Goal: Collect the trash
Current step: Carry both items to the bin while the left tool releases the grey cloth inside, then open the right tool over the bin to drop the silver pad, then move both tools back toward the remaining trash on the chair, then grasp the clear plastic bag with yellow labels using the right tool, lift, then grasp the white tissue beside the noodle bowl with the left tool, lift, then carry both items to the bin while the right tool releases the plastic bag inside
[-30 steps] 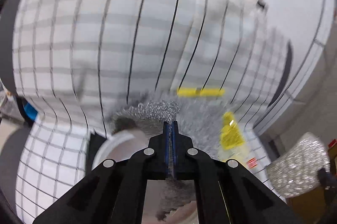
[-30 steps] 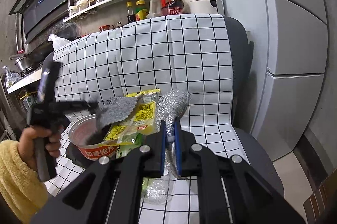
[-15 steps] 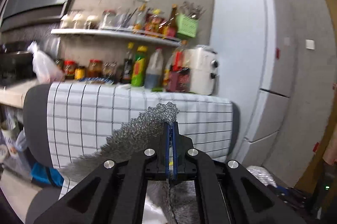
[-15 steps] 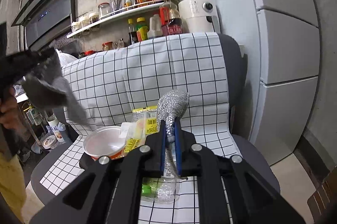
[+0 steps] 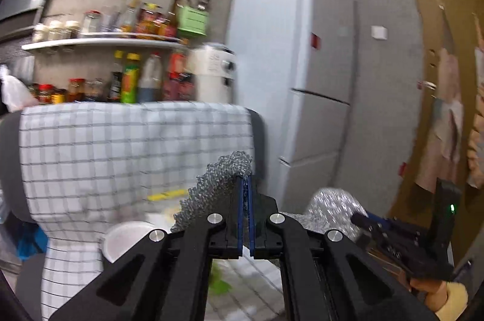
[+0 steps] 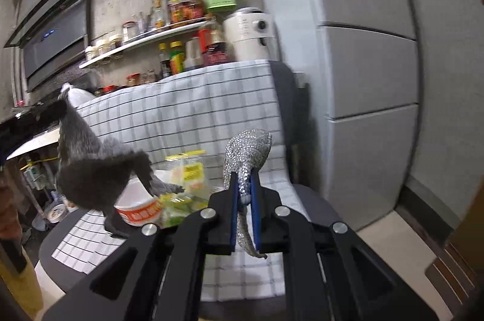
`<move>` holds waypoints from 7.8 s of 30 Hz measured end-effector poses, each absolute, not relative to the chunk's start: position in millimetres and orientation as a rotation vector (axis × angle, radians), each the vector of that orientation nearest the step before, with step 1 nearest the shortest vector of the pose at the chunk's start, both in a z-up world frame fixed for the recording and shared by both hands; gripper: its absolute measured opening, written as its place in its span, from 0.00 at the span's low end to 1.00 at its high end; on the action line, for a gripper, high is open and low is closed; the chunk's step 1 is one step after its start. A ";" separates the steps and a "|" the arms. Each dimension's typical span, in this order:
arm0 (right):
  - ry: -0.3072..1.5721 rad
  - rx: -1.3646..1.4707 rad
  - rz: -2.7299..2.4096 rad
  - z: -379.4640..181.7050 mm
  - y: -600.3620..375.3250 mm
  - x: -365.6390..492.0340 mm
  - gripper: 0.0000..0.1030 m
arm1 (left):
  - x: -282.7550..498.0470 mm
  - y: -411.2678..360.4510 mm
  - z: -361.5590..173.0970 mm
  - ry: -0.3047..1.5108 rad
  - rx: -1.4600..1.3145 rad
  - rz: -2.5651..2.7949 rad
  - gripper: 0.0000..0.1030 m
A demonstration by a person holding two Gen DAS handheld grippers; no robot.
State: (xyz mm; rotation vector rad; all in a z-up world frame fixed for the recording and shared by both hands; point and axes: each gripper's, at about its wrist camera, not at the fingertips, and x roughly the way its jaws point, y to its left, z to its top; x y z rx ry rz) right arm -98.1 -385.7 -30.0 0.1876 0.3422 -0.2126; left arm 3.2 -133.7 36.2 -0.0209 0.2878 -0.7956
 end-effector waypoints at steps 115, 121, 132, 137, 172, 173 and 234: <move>0.746 0.630 0.191 -154.1 -337.4 167.3 0.28 | 108.6 -54.6 -123.3 0.646 0.007 -0.321 0.50; 0.633 0.552 0.186 -115.8 -325.5 142.2 0.06 | 100.3 -51.5 -116.8 0.629 0.010 -0.315 0.50; 0.382 0.225 0.022 -37.5 -323.4 48.7 0.02 | 105.0 -73.9 -91.2 0.591 0.016 -0.379 0.53; 0.365 0.202 -0.039 -42.6 -342.3 21.3 0.02 | 125.0 -100.8 -90.3 0.613 0.025 -0.427 0.55; 0.478 0.313 -0.114 -108.8 -420.1 27.1 0.02 | 264.0 -241.1 -138.2 0.763 0.214 -0.316 0.02; 0.474 0.316 -0.116 -107.9 -421.6 24.7 0.02 | 261.7 -237.1 -132.0 0.749 0.178 -0.351 0.02; 0.463 0.519 -0.745 -169.7 -516.2 -262.2 0.33 | -73.3 -315.0 -153.3 0.648 0.151 -1.114 0.02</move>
